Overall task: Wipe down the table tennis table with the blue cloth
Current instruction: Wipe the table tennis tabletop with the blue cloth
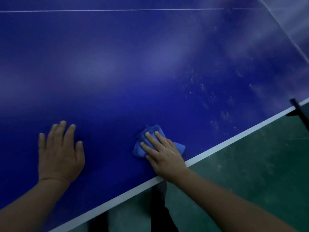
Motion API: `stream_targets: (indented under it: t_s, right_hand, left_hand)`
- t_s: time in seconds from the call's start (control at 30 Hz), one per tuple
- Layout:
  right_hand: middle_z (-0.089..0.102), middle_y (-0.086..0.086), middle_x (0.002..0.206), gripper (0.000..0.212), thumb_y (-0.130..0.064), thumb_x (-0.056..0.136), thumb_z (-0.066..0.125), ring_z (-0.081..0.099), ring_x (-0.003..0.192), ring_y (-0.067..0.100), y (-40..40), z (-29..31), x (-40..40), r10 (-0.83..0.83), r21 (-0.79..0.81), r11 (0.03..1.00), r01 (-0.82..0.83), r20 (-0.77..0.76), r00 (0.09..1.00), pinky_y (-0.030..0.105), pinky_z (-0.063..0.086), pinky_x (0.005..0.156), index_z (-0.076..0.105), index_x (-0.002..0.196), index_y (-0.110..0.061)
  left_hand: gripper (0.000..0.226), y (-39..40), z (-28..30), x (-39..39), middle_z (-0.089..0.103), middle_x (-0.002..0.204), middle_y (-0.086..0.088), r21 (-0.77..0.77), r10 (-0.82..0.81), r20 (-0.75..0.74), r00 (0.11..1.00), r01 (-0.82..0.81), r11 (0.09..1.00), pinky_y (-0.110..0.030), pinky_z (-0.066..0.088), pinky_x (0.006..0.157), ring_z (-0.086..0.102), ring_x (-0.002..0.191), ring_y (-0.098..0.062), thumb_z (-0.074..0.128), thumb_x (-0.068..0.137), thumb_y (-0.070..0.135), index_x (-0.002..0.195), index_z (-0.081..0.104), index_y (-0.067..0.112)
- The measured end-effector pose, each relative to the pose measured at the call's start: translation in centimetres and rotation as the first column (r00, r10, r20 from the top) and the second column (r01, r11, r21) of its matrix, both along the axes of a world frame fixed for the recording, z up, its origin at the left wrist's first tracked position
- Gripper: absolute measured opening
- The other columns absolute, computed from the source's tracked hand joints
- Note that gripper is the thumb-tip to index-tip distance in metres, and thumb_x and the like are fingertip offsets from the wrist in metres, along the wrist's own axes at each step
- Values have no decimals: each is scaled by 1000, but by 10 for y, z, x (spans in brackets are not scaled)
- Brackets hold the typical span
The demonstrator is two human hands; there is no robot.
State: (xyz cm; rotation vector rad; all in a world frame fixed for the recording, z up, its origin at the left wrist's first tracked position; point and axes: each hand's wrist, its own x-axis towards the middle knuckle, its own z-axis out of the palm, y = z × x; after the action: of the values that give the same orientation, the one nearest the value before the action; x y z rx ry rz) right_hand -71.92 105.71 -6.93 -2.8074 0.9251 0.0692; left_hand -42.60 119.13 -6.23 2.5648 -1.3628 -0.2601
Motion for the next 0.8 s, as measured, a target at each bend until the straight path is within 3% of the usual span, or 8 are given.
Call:
stream_targets:
  t_s: [0.07,0.17,0.33,0.5,0.57,0.63,0.73,0.8]
  right_hand:
    - [42,2,156,43,-39,100,43,44,138,34,-49,0,-49,48,-54,997,-49,-25,999,46,47,96,51,141,-29]
    - [45,18,151,43,-21,97,43,47,132,46,-145,1,-130,-336,-197,925,324,-33,941,55,50,93,58,137,-14]
    - [26,15,162,48,-25,105,37,25,146,42,-196,9,-191,-862,-128,498,858,36,505,56,22,117,40,152,-14]
    - [38,10,157,48,-26,96,47,30,146,39,-95,-7,-124,-239,-75,967,243,64,969,52,23,119,51,144,-21]
    - [37,5,159,46,-30,97,45,28,147,35,-114,-5,-143,17,-50,999,-16,19,1000,51,23,120,52,143,-26]
    - [36,11,158,47,-23,97,39,29,146,39,-172,-3,-185,-154,-140,980,140,-99,983,55,30,114,54,142,-20]
    - [24,15,163,49,-26,105,34,22,147,41,-249,13,-247,-750,-166,655,737,-21,662,55,25,116,39,153,-16]
    - [22,15,164,49,-28,106,34,21,147,41,-252,16,-241,-874,-104,480,871,34,486,52,20,118,37,154,-16]
  left_hand:
    - [63,-14,7,-47,35,153,-21,-70,22,-54,998,-26,997,-55,8,121,27,145,-37,31,92,38,142,45,1]
    - [64,-38,14,-118,39,151,-22,-85,33,-119,992,-44,995,-55,9,121,30,144,-37,31,92,38,140,49,0]
    - [66,-76,11,-207,34,157,-17,-19,-7,-127,992,4,1000,-54,6,122,22,149,-32,27,93,41,145,45,4]
    - [69,-81,-6,-230,23,162,-14,86,-7,-39,999,11,996,-55,2,122,11,152,-29,23,95,46,151,36,9]
    - [68,-81,-10,-228,23,161,-14,105,-2,-31,1000,5,995,-54,-1,122,10,151,-29,24,95,46,151,35,9]
    - [67,-82,-11,-227,24,161,-14,108,-1,-24,1000,3,994,-49,-5,122,11,151,-30,25,95,45,150,36,10]
    - [65,-82,-11,-228,26,160,-15,111,-3,-24,1000,6,994,-45,-8,121,13,150,-31,26,95,44,149,39,10]
    - [65,-82,-11,-227,26,160,-14,108,4,-31,1000,-1,994,-44,-8,121,13,151,-30,26,95,44,149,39,11]
